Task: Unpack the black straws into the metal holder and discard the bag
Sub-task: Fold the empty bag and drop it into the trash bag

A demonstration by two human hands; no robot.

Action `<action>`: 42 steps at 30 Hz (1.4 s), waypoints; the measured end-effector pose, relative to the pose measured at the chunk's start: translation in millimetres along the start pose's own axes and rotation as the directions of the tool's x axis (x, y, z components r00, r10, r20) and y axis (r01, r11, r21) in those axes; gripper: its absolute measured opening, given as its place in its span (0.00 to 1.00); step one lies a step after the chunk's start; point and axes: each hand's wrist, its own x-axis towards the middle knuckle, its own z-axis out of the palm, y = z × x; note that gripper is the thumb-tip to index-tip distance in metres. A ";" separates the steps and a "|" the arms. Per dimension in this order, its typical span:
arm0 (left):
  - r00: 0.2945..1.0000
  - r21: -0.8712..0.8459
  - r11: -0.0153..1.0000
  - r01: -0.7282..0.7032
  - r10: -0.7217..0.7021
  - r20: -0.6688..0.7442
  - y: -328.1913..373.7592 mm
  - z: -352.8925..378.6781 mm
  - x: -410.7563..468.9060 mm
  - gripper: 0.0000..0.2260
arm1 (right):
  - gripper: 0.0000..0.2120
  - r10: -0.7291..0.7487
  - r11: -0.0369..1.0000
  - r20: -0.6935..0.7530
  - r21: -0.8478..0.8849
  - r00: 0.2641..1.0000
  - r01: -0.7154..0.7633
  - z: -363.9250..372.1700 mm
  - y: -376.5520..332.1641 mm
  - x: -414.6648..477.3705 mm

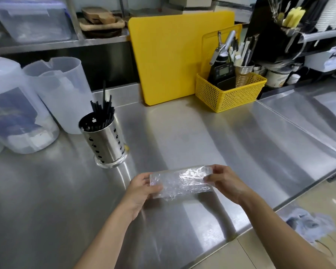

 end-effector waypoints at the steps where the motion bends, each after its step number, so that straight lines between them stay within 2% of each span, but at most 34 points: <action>1: 1.000 -0.024 1.000 0.017 -0.017 -0.014 0.5 10.3 2.3 0.20 | 0.10 -0.020 0.999 -0.035 -0.037 0.999 0.019 -7.6 -1.5 -0.9; 4: 0.998 -0.043 0.998 0.052 -0.054 -0.040 -1.7 51.2 9.3 0.07 | 0.13 -0.066 0.998 -0.051 -0.019 0.997 0.065 -41.3 -8.7 -3.6; 7: 0.999 -0.020 0.999 0.047 -0.047 -0.026 -8.7 102.6 17.1 0.07 | 0.10 -0.086 0.996 -0.015 -0.001 0.996 0.086 -89.9 -17.6 -6.4; 10: 1.000 0.043 0.999 0.002 -0.001 -0.013 -18.2 164.9 24.2 0.01 | 0.05 -0.091 0.996 -0.035 -0.024 0.995 0.090 -145.0 -28.7 -13.3; 12: 1.000 0.067 0.997 -0.023 0.024 -0.009 -23.9 210.1 29.2 0.01 | 0.04 -0.101 0.994 -0.064 -0.045 0.993 0.098 -183.4 -34.9 -20.9; 15: 0.999 0.140 0.989 -0.039 0.042 -0.019 -30.0 272.6 33.2 0.07 | 0.06 -0.112 0.993 -0.122 -0.049 0.986 0.107 -244.0 -33.6 -34.1; 17: 0.999 0.183 0.982 -0.047 0.047 0.004 -34.5 306.9 34.9 0.05 | 0.05 -0.106 0.994 -0.166 -0.003 0.980 0.107 -281.2 -33.8 -44.5; 19: 0.998 0.225 0.973 -0.058 0.049 0.047 -37.7 337.5 38.2 0.04 | 0.08 -0.112 0.992 -0.221 0.028 0.969 0.121 -314.9 -34.5 -53.1; 22: 0.993 0.252 0.966 -0.049 0.018 0.120 -46.2 380.9 47.0 0.06 | 0.04 -0.128 0.987 -0.326 0.051 0.937 0.152 -355.7 -36.6 -71.4; 24: 0.983 0.258 0.966 -0.031 -0.017 0.181 -53.8 411.4 53.1 0.02 | 0.03 -0.120 0.982 -0.407 0.082 0.905 0.167 -380.5 -35.4 -85.6; 27: 0.959 0.277 0.961 0.011 -0.089 0.270 -72.3 458.0 60.3 0.02 | 0.03 -0.085 0.970 -0.534 0.148 0.841 0.192 -418.8 -28.2 -108.6; 29: 0.943 0.335 0.942 0.004 -0.115 0.313 -85.1 487.3 62.2 0.07 | 0.04 -0.041 0.970 -0.611 0.165 0.791 0.178 -444.6 -22.6 -123.7; 31: 0.919 0.400 0.916 0.002 -0.160 0.360 -93.4 514.4 62.5 0.07 | 0.04 0.003 0.976 -0.669 0.164 0.743 0.143 -468.8 -18.0 -136.8; 34: 0.877 0.427 0.902 0.060 -0.252 0.408 -106.1 548.6 67.3 0.05 | 0.06 0.046 0.980 -0.709 0.169 0.704 0.105 -501.9 -13.5 -149.3; 37: 0.852 0.466 0.879 0.097 -0.316 0.417 -120.0 576.1 82.4 0.03 | 0.04 0.101 0.980 -0.744 0.191 0.660 0.064 -533.9 -9.8 -149.8; 42: 0.855 0.518 0.842 0.150 -0.374 0.359 -134.8 609.9 107.9 0.03 | 0.03 0.181 0.980 -0.752 0.193 0.634 -0.051 -578.5 -8.5 -135.0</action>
